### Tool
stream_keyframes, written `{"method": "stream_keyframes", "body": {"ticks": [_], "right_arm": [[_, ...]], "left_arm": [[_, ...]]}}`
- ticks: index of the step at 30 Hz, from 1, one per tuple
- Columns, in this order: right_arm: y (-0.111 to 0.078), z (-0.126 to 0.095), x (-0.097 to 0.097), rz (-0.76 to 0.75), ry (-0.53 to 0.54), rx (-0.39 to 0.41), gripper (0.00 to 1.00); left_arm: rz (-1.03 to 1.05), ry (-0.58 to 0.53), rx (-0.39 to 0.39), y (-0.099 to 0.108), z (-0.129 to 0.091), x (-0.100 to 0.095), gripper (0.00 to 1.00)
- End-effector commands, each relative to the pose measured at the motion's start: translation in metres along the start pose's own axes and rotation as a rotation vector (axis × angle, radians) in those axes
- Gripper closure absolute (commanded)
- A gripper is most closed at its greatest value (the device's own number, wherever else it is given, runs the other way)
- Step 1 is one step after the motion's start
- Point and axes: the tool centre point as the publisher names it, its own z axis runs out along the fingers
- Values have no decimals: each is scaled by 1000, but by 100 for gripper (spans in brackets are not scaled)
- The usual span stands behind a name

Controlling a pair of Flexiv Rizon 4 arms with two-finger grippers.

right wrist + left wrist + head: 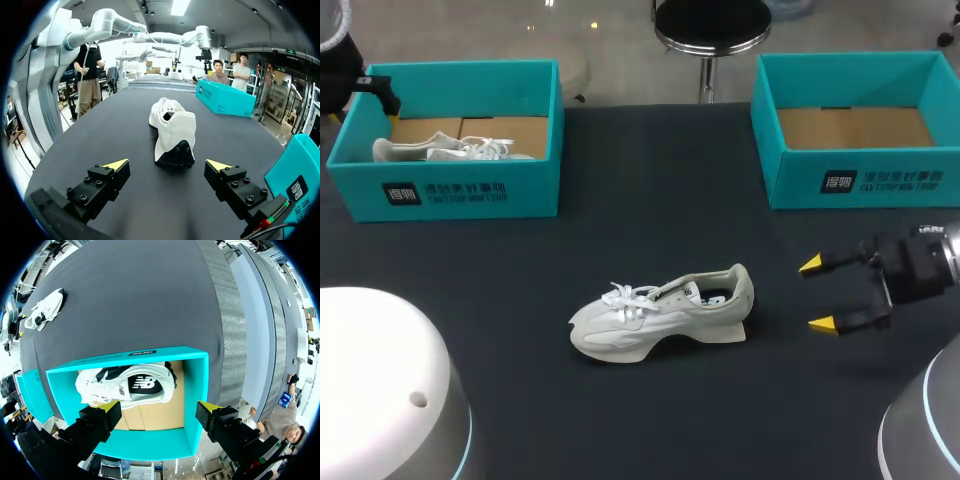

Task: Take the shoe out of the shoebox, open the shoe tongue, remove and reinsert the insole, then place the shoe into the shoebox

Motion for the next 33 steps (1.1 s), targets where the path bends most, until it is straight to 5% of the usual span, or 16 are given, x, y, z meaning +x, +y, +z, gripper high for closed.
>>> {"method": "stream_keyframes", "body": {"ticks": [1, 33], "right_arm": [[-3, 7, 1, 15, -10, -2, 0], [-13, 58, -6, 67, -46, -46, 0]], "left_arm": [[1, 2, -2, -1, 0, 0, 0], [1, 2, -2, -1, 0, 0, 0]]}}
